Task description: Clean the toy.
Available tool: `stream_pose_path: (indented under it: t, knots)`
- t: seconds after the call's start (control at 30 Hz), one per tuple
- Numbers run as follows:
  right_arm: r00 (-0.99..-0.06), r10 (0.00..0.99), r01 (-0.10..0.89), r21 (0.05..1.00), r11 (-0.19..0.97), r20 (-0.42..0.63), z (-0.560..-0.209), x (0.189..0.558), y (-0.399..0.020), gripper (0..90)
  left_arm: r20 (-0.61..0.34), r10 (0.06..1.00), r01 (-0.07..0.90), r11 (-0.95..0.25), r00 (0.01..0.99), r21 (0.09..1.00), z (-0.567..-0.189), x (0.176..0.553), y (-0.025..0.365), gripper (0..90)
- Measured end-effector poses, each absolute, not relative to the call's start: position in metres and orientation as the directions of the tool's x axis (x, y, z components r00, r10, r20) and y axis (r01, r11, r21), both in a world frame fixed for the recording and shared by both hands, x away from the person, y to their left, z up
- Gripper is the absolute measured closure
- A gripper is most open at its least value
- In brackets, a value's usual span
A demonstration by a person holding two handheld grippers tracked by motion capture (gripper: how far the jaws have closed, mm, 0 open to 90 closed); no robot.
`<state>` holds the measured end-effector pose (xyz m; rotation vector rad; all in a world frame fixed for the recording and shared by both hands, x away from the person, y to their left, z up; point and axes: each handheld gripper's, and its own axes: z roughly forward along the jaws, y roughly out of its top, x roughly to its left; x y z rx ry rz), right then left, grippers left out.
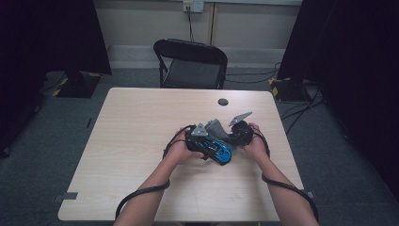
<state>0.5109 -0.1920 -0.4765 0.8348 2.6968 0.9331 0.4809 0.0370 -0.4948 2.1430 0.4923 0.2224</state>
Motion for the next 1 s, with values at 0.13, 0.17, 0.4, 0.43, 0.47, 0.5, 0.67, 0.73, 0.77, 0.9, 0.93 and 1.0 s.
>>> stream_pose_path:
  t: [0.13, 0.17, 0.4, 0.43, 0.47, 0.5, 0.67, 0.73, 0.77, 0.9, 0.93, 1.0]
  knots:
    - [-0.826, 0.564, 0.456, 0.615, 0.643, 0.023, -0.477, 0.503, -0.2, 76.9, -0.02, 0.426, 0.259, -0.512, 0.905, 0.819, -0.496, 0.48, 0.037, 10.8]
    - [-0.827, 0.562, 0.455, 0.616, 0.643, 0.023, -0.477, 0.502, -0.202, 76.9, -0.019, 0.426, 0.26, -0.516, 0.905, 0.816, -0.495, 0.48, 0.037, 10.7]
    - [-0.824, 0.566, 0.459, 0.614, 0.642, 0.025, -0.476, 0.492, -0.213, 76.9, -0.024, 0.427, 0.268, -0.522, 0.904, 0.81, -0.494, 0.481, 0.036, 10.8]
    - [-0.822, 0.569, 0.461, 0.614, 0.641, 0.024, -0.476, 0.491, -0.214, 76.9, -0.027, 0.426, 0.272, -0.527, 0.905, 0.805, -0.494, 0.481, 0.036, 10.8]
    - [-0.822, 0.569, 0.462, 0.616, 0.638, 0.027, -0.476, 0.49, -0.215, 76.8, -0.025, 0.424, 0.269, -0.528, 0.905, 0.805, -0.493, 0.481, 0.036, 10.8]
    - [-0.82, 0.571, 0.464, 0.618, 0.635, 0.029, -0.476, 0.489, -0.216, 76.8, -0.026, 0.424, 0.271, -0.529, 0.905, 0.804, -0.493, 0.481, 0.035, 10.8]
    - [-0.813, 0.581, 0.472, 0.622, 0.624, 0.034, -0.477, 0.483, -0.221, 76.8, -0.029, 0.428, 0.277, -0.532, 0.903, 0.8, -0.493, 0.481, 0.035, 10.7]
    - [-0.812, 0.583, 0.474, 0.622, 0.623, 0.034, -0.477, 0.481, -0.222, 76.8, -0.029, 0.429, 0.278, -0.532, 0.903, 0.8, -0.493, 0.481, 0.035, 10.7]
    - [-0.81, 0.586, 0.476, 0.621, 0.623, 0.031, -0.476, 0.48, -0.223, 76.7, -0.029, 0.429, 0.278, -0.532, 0.903, 0.8, -0.493, 0.481, 0.035, 10.8]
    - [-0.804, 0.594, 0.48, 0.624, 0.616, 0.032, -0.476, 0.475, -0.227, 76.6, -0.022, 0.425, 0.271, -0.535, 0.905, 0.8, -0.492, 0.481, 0.034, 10.8]
    - [-0.801, 0.598, 0.484, 0.625, 0.613, 0.034, -0.476, 0.474, -0.228, 76.7, -0.021, 0.423, 0.269, -0.538, 0.906, 0.799, -0.492, 0.481, 0.034, 10.8]
    - [-0.8, 0.599, 0.482, 0.624, 0.615, 0.028, -0.476, 0.471, -0.229, 76.5, -0.027, 0.427, 0.275, -0.532, 0.904, 0.801, -0.492, 0.48, 0.033, 10.8]
